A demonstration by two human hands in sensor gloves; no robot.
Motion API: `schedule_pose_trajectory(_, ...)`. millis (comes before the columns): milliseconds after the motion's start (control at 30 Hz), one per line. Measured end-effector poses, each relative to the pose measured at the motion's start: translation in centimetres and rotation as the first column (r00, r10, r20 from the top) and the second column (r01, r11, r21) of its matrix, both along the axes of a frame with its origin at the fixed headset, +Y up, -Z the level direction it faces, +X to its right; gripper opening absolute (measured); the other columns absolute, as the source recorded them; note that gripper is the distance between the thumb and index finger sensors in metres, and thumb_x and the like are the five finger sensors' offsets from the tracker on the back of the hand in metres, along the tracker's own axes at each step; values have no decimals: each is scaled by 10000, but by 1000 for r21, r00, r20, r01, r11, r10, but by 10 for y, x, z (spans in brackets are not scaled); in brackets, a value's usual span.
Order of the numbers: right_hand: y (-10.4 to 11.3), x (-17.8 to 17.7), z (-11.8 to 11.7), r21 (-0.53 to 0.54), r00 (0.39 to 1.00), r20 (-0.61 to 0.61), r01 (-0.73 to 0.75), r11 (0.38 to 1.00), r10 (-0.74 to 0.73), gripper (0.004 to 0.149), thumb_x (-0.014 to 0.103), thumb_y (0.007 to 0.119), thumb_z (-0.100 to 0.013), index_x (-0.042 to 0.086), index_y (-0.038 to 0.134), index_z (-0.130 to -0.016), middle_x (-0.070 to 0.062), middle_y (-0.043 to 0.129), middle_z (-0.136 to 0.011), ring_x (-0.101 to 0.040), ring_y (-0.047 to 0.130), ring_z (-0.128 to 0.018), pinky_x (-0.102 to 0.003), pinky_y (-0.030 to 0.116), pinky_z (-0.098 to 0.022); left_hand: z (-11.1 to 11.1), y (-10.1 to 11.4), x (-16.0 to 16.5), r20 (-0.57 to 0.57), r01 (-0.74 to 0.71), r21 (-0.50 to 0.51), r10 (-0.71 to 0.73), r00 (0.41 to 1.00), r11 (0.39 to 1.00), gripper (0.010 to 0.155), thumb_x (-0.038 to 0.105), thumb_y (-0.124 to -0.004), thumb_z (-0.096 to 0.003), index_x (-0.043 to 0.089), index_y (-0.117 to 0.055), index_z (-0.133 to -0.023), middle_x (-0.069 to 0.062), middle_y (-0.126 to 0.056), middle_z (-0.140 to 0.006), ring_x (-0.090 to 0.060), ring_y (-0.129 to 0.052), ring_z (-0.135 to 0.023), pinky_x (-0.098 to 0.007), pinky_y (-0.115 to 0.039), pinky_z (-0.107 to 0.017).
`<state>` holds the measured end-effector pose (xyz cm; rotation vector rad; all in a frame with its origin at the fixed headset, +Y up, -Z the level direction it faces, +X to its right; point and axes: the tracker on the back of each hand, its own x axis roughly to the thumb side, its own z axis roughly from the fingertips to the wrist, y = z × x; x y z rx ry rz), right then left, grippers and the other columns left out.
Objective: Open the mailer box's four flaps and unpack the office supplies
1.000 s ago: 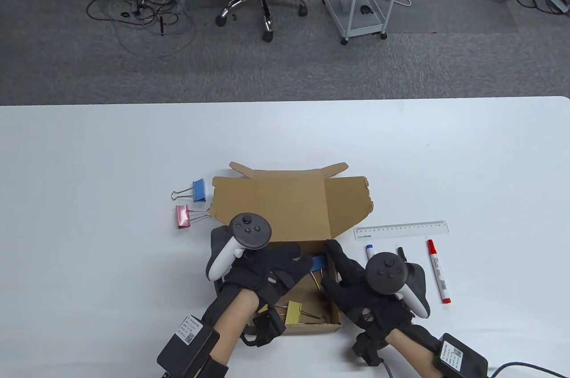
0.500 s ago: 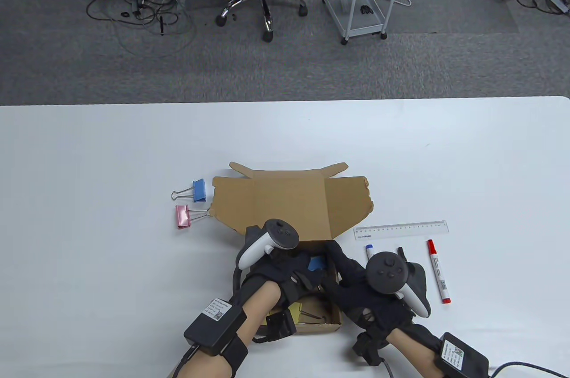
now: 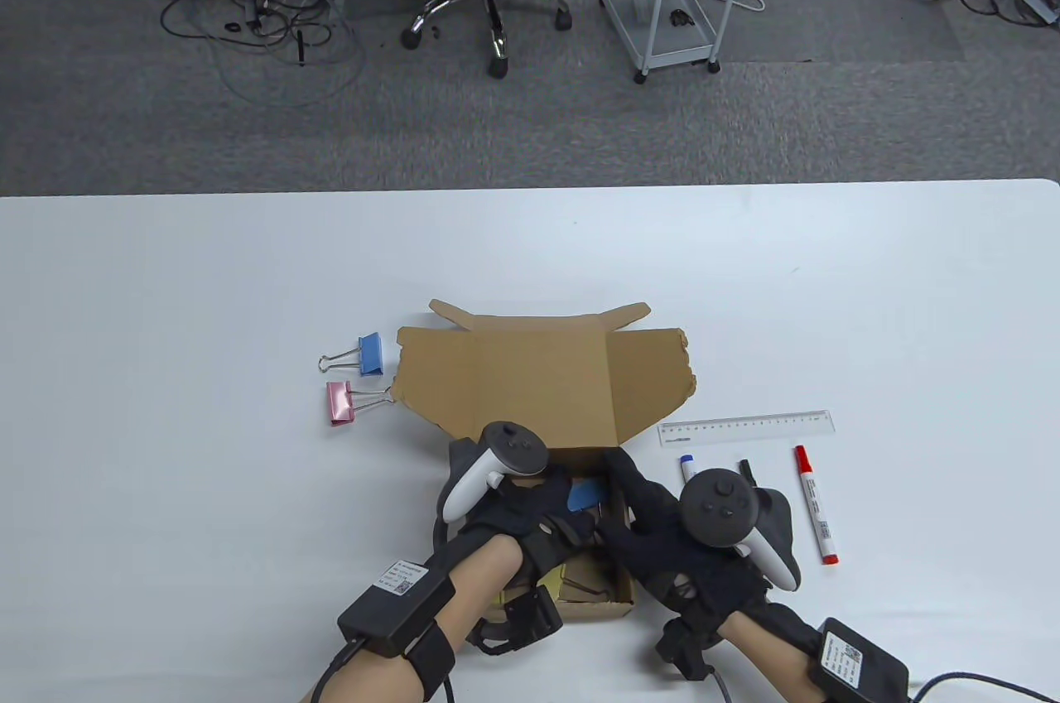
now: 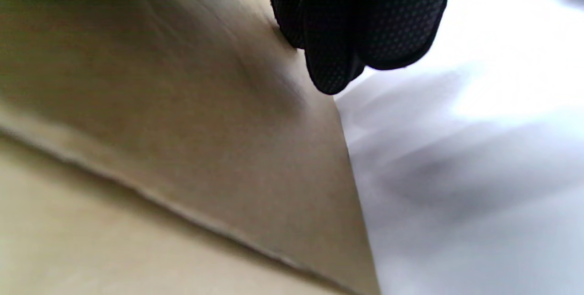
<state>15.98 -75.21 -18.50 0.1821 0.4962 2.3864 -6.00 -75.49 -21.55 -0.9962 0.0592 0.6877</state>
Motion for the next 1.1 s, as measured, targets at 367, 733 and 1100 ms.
schedule_pose_trajectory(367,0,0,0,-1,1000,-4,2,1000,-2,699,717,686,-495,574,256,-1027,-105,603,-1081,-244,884,-767,-394,827,-540,5,-4,-4,-108,-45,-39,41,993,998,784,554,-731,-565,303,-215,-1099,46,-465,-1182,-82,-729,-1060,-303,-716,-722)
schedule_pose_trajectory(733,0,0,0,-5,1000,-5,6,1000,-6,699,718,685,-493,576,256,-1026,-104,603,-1080,-245,885,-766,-394,827,-539,4,-5,-3,-102,15,-45,-19,995,999,720,557,-760,-555,405,-353,-1129,57,-527,-1157,-85,-778,-1029,-281,-715,-730)
schedule_pose_trajectory(1100,-1,0,-1,-7,1000,-6,8,1000,-8,697,718,684,-494,577,256,-1025,-107,602,-1079,-248,883,-765,-392,828,-537,6,-3,8,-23,102,9,-102,995,995,664,595,-798,-529,426,-467,-1080,103,-586,-1154,-48,-835,-1006,-222,-788,-679)
